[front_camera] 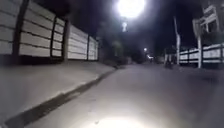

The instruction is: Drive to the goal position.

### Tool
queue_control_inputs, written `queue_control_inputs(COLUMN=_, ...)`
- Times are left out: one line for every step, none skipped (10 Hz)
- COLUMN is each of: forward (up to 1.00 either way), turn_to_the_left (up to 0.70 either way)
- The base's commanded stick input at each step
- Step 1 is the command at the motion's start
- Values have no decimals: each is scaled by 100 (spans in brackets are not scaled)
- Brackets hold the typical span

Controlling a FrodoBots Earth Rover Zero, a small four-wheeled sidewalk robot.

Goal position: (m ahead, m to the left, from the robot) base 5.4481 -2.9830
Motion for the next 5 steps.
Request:
queue_control_inputs(forward=100, turn_to_the_left=-30)
queue_control_inputs(forward=100, turn_to_the_left=-24)
queue_control_inputs(forward=100, turn_to_the_left=-19)
queue_control_inputs(forward=100, turn_to_the_left=-13)
queue_control_inputs(forward=100, turn_to_the_left=-7)
